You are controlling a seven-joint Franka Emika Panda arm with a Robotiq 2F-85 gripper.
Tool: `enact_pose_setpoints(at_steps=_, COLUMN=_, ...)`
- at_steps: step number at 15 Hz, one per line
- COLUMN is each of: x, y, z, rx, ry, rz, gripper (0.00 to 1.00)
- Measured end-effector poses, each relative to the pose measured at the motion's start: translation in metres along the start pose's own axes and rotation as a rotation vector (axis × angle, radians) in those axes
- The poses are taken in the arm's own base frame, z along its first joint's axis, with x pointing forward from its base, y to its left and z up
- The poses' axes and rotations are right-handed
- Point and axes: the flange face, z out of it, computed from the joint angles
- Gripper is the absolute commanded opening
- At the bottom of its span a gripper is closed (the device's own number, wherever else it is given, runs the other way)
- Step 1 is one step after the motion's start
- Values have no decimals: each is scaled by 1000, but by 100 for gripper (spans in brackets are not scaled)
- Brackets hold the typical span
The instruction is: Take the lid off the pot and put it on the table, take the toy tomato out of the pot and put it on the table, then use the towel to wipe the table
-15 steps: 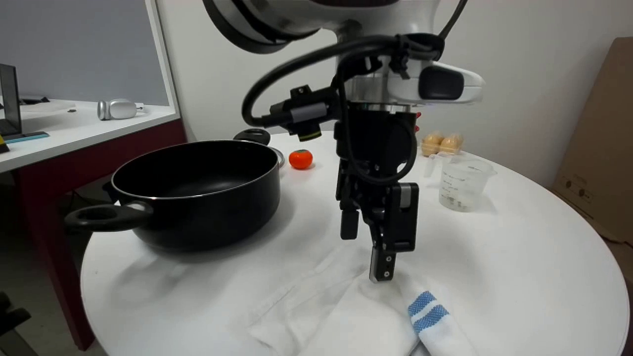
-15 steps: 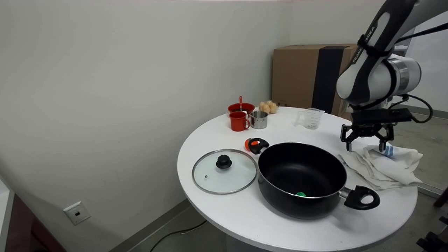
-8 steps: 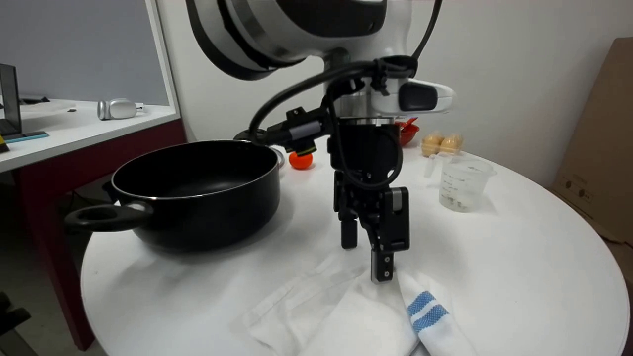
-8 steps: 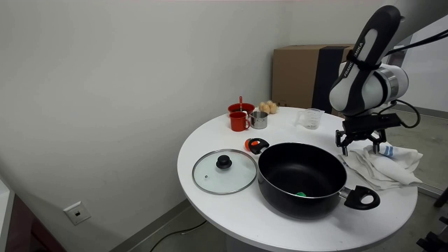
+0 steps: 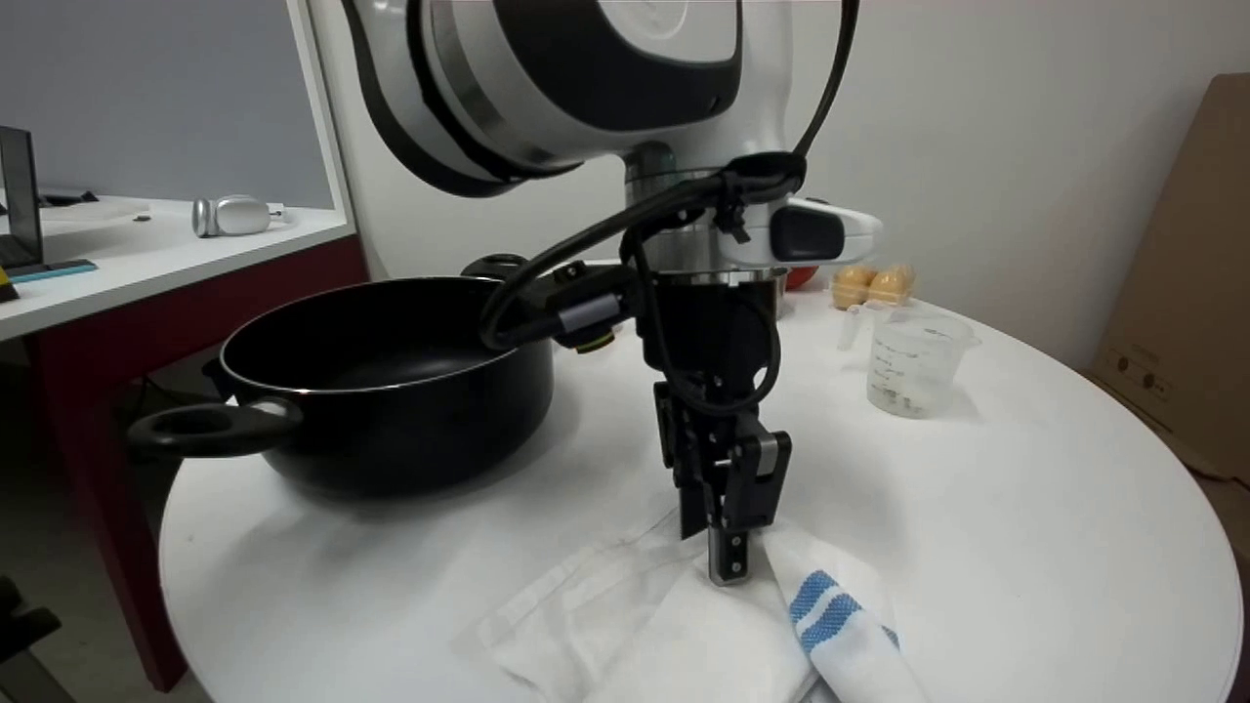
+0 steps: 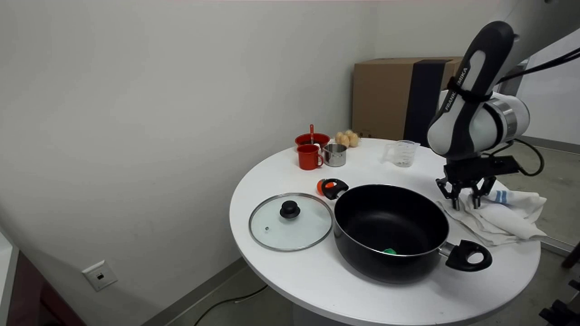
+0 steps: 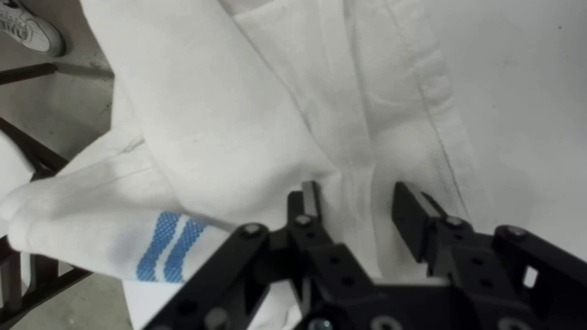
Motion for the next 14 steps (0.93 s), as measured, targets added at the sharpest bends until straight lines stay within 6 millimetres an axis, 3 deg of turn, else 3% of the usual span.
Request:
enact_pose_setpoints(at_steps=2, x=-1, y=1, z=1, rx=4, ry=4, rz=3, gripper=2)
enact_pose_setpoints(at_steps=8, x=4, y=10, z=1, rx=31, ry=7, rz=54, gripper=1)
enact_pose_setpoints(at_steps=14, x=31, y=67, z=-3, rx=109, ry=3, rz=199, gripper=1)
